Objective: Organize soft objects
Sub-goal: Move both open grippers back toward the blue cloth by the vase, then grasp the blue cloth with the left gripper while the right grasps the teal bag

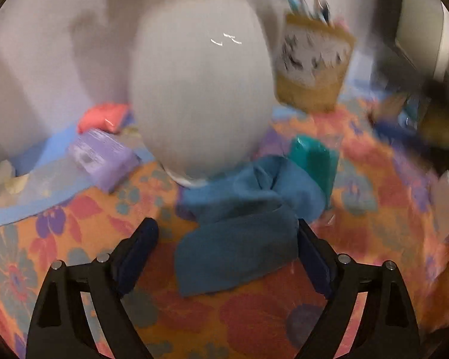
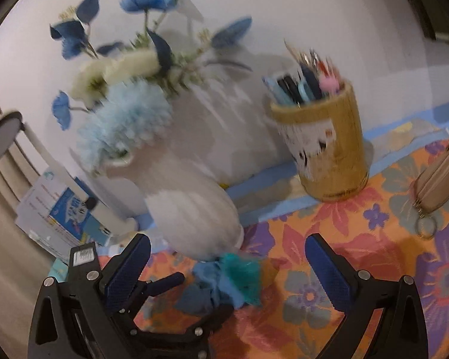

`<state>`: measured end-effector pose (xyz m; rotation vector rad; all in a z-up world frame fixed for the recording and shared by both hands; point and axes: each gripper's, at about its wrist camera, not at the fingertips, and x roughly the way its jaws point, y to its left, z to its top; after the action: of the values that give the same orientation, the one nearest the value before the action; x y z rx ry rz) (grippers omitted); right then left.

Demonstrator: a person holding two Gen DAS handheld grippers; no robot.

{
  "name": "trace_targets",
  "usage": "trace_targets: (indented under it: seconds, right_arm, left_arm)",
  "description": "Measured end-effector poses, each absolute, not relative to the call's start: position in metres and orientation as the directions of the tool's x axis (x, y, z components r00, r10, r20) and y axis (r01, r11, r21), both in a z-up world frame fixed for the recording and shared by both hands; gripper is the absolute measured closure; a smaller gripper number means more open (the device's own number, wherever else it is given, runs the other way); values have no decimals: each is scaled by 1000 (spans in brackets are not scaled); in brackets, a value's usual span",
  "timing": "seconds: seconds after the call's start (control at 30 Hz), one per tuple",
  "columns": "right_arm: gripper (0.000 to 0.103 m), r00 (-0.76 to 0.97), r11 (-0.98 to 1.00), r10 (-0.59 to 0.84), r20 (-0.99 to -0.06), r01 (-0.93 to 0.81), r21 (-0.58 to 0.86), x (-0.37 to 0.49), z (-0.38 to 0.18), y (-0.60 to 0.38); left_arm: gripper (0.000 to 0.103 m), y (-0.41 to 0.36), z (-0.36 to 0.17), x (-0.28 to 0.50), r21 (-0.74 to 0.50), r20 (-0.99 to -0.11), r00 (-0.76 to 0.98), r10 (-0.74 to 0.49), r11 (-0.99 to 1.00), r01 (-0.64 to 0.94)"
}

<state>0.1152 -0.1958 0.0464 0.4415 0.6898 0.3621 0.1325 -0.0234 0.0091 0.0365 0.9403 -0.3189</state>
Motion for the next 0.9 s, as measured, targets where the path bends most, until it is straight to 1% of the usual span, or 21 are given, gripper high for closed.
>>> trace_targets:
  seconds: [0.07,0.1,0.13,0.2,0.23,0.37,0.47,0.53,0.63,0.73,0.77,0.9]
  right_arm:
    - [0,714,859,448,-539,-174,482,118,32,-189]
    - [0,725,866,432,-536,-169,470,116,25,-186]
    - [0,730,878,412,-545,-159,452,116,16,-183]
    - [0,651,902,397,-647,-145,407,125,-4,-172]
    - [0,618,912,387,-685,-145,384,131,-8,-167]
    - [0,622,943,322,-714,-146,298,135,-7,-154]
    - [0,619,952,298,-727,-141,270,138,-8,-149]
    - [0,620,952,298,-726,-140,272,137,-7,-148]
    - [0,625,942,323,-711,-140,304,135,-6,-152]
    - [0,636,916,373,-675,-138,376,134,-8,-165]
    - [0,637,913,379,-672,-139,383,134,-8,-166]
    - [0,634,925,358,-686,-141,353,135,-8,-163]
  left_arm:
    - [8,-10,7,135,-68,-801,574,-169,979,194]
    - [8,-2,2,138,-69,-815,560,-149,985,161]
    - [8,7,3,138,-90,-810,566,-152,987,136]
    - [7,17,4,138,-131,-800,577,-165,986,102]
    - [7,21,4,139,-128,-804,577,-147,989,74]
    - [5,20,4,137,-106,-805,580,-122,992,61]
    - [4,15,3,137,-94,-810,575,-117,993,69]
    - [4,16,4,138,-128,-800,580,-153,988,84]
    - [4,23,5,138,-221,-772,580,-259,966,137]
    - [4,30,6,134,-267,-759,567,-321,947,179]
    - [4,32,5,133,-269,-762,560,-324,946,181]
    - [4,38,7,130,-320,-744,545,-387,922,218]
